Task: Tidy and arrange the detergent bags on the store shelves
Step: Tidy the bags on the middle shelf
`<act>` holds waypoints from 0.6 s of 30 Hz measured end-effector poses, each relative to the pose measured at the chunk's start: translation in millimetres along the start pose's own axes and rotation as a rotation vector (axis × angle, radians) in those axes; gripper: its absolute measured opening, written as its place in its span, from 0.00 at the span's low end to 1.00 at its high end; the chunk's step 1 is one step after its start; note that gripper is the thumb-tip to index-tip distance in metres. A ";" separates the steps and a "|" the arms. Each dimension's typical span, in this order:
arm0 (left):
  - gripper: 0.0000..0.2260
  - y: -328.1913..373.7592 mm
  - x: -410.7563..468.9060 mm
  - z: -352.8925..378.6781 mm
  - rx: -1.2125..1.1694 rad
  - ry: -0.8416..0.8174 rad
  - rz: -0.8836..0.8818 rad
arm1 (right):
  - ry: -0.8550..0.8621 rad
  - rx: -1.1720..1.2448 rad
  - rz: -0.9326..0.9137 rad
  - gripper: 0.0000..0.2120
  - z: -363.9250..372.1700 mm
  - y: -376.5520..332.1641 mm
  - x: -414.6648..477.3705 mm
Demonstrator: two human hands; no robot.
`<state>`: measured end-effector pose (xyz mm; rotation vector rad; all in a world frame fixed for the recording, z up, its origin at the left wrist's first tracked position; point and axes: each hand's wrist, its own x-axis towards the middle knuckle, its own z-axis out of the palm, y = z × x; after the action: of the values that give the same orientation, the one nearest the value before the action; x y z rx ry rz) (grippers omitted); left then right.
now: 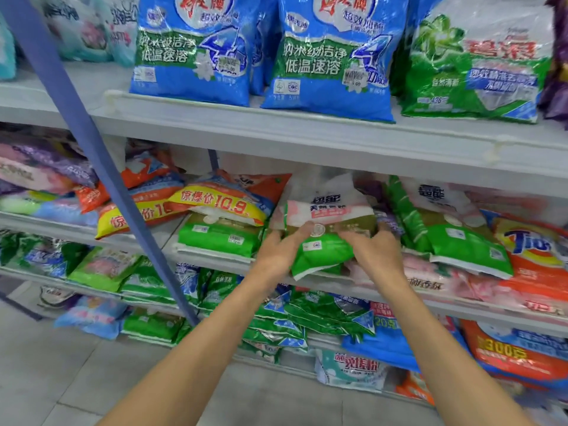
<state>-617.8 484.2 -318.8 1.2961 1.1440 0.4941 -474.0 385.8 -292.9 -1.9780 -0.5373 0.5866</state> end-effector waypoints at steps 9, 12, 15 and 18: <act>0.24 36.0 6.6 -48.2 -0.154 -0.141 0.146 | -0.037 0.479 -0.028 0.28 45.7 -1.3 2.4; 0.22 28.5 7.8 -62.4 -0.116 -0.008 0.225 | -0.163 0.526 -0.019 0.25 63.4 -3.2 5.2; 0.18 17.2 10.3 -69.2 -0.128 0.126 0.230 | -0.275 0.337 -0.004 0.18 76.3 -7.5 13.3; 0.13 16.4 17.5 -66.6 0.066 0.244 0.323 | -0.270 0.028 -0.041 0.15 66.2 -14.3 15.3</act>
<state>-663.2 535.6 -301.5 1.5182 1.1621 0.8779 -503.7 446.1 -310.4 -1.8677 -0.7290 0.8377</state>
